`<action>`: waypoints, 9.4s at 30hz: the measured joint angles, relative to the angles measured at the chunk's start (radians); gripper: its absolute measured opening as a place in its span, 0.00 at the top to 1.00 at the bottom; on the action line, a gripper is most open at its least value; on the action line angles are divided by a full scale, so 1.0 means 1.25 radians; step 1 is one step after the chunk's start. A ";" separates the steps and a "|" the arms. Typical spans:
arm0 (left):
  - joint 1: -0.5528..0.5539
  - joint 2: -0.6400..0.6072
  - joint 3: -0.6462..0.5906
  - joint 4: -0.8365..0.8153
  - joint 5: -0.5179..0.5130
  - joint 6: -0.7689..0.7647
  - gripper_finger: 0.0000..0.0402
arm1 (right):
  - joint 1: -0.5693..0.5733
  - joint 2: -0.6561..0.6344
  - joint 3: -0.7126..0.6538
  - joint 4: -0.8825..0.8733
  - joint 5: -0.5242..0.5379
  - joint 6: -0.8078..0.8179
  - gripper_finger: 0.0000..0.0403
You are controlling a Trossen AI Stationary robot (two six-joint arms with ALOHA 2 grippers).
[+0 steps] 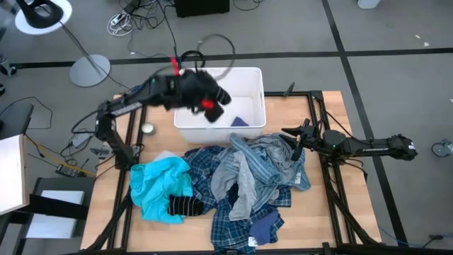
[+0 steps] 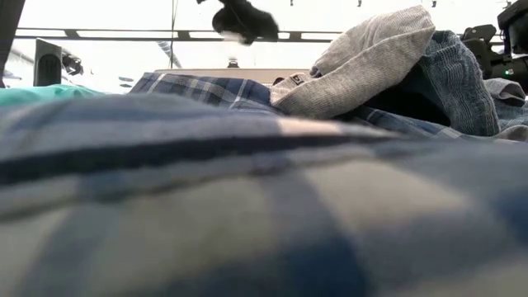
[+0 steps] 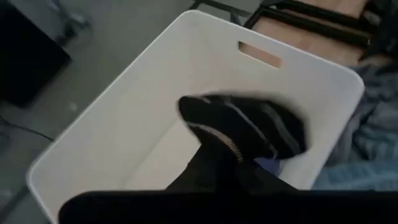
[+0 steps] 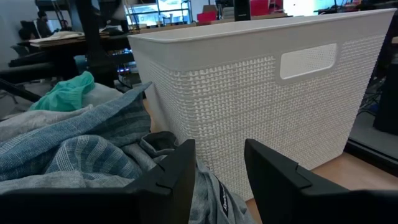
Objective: Sort clothes
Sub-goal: Put the top black sock into the white bin, then put the black sock into the white bin, then put the gray sock into the white bin, then put the purple sock into the white bin
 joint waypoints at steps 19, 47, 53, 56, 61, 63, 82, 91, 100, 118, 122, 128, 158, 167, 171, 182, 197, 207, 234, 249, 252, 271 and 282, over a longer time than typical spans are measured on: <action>-0.031 0.001 -0.025 -0.050 0.192 -0.073 0.74 | 0.000 0.000 0.000 0.003 0.000 0.000 0.65; -0.659 0.002 -0.591 0.065 0.054 -0.710 0.74 | 0.000 0.000 0.000 0.003 0.000 0.000 0.65; -0.686 0.002 -0.710 0.241 0.112 -0.762 0.74 | 0.000 0.000 0.000 0.003 0.000 0.000 0.65; -0.694 0.002 -0.757 0.306 0.138 -0.783 0.74 | 0.000 0.000 0.000 0.003 0.000 0.000 0.65; -0.700 0.002 -0.802 0.329 0.181 -0.844 0.76 | 0.000 0.000 0.000 0.003 0.000 0.000 0.65; -0.700 0.002 -0.806 0.318 0.191 -0.853 0.81 | 0.000 0.000 0.000 0.003 0.000 0.000 0.65; -0.592 0.001 -0.379 -0.163 0.067 -0.659 1.00 | 0.000 0.000 0.000 0.003 0.000 0.000 0.65; -0.308 0.001 -0.195 -0.151 0.029 -0.326 1.00 | 0.000 0.000 0.000 0.003 0.000 0.000 0.65; -0.033 0.001 -0.092 0.010 0.052 -0.083 1.00 | 0.000 0.000 0.000 0.004 0.000 0.000 0.65; 0.114 0.010 -0.137 0.049 0.207 0.016 0.78 | 0.000 0.000 0.000 0.005 0.000 0.000 0.65; 0.082 -0.008 -0.137 0.042 0.255 0.060 0.74 | 0.000 0.000 0.000 0.006 0.000 0.000 0.65; -0.006 -0.062 -0.142 0.030 0.267 0.093 0.73 | 0.000 0.000 0.000 0.006 0.000 0.000 0.65; -0.346 -0.496 -1.141 0.853 0.203 -0.166 0.73 | 0.008 0.007 0.000 0.164 -0.100 0.246 0.65; -0.375 -0.495 -1.231 0.963 0.111 -0.163 0.73 | 0.130 0.198 0.238 0.089 -0.162 0.063 0.65; -0.397 -0.495 -1.239 0.972 0.109 -0.198 0.73 | 0.204 0.402 0.410 -0.042 -0.127 -0.009 0.65; -0.498 -0.495 -1.241 0.989 -0.032 -0.218 0.73 | 0.274 0.908 0.826 -0.467 -0.041 -0.053 0.65; -0.543 -0.495 -1.241 0.996 0.004 -0.267 0.73 | 0.268 1.043 0.895 -0.484 -0.227 0.148 0.64; -0.545 -0.494 -1.241 1.011 0.005 -0.268 0.73 | 0.262 1.187 0.895 -0.342 -0.225 0.085 0.65; -0.545 -0.493 -1.240 1.014 0.005 -0.266 0.73 | 0.170 1.095 1.168 -0.451 -0.008 -0.197 1.00; -0.545 -0.493 -1.240 1.077 -0.006 -0.130 0.73 | -0.133 1.093 1.433 -0.435 0.011 -0.253 0.98; -0.545 -0.493 -1.240 1.077 -0.007 -0.114 0.73 | -0.171 1.094 1.414 -0.447 -0.009 -0.189 0.95; -0.545 -0.493 -1.240 1.077 -0.009 -0.120 0.73 | -0.106 0.991 1.368 -0.946 -0.212 -0.043 0.60; -0.545 -0.493 -1.240 1.078 -0.009 -0.139 0.73 | 0.267 0.908 1.136 -1.054 -0.217 0.312 0.62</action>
